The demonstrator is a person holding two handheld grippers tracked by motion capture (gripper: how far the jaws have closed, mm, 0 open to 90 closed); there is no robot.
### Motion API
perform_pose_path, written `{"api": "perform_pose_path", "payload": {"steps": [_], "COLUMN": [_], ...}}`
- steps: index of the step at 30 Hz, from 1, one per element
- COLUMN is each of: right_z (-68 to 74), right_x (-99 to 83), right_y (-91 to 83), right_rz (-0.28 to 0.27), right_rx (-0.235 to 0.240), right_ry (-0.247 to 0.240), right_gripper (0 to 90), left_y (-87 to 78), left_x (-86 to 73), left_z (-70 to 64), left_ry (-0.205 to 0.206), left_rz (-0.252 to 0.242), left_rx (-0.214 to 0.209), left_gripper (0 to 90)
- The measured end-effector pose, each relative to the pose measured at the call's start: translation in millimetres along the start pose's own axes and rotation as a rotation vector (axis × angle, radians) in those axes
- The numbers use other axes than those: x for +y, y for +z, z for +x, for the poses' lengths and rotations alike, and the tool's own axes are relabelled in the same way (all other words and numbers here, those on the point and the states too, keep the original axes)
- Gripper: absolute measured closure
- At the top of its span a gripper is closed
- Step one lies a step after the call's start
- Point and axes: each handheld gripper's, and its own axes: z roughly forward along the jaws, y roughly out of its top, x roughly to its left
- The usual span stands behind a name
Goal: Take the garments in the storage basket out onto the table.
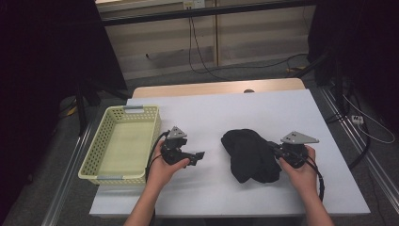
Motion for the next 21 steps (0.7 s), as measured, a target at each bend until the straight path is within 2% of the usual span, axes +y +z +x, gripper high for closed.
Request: {"api": "perform_pose_path", "payload": {"steps": [5,9,15,21], "right_z": [-0.4,-3.0,-4.5,-8.5], "right_x": [-0.8,-3.2,-5.2,-7.8], "right_y": [0.8,2.1,2.4,2.1], "right_rz": [0.002,0.029,0.036,0.041], "right_rx": [-0.004,-0.036,-0.036,-0.060], "right_ry": [0.005,0.009,0.017,0.044], "right_gripper": [89.0,89.0,88.8,88.7], "left_y": [0.3,0.1,0.1,-0.2], "left_x": [-0.3,0.0,-0.1,-0.4], "left_z": [-0.2,0.1,-0.1,0.1], "left_ry": [-0.008,-0.003,-0.002,-0.007], "left_rz": [0.005,0.004,0.004,0.006], "left_rx": [-0.004,-0.004,-0.003,-0.001], "left_gripper": [10.8,10.8,10.8,10.8]}}
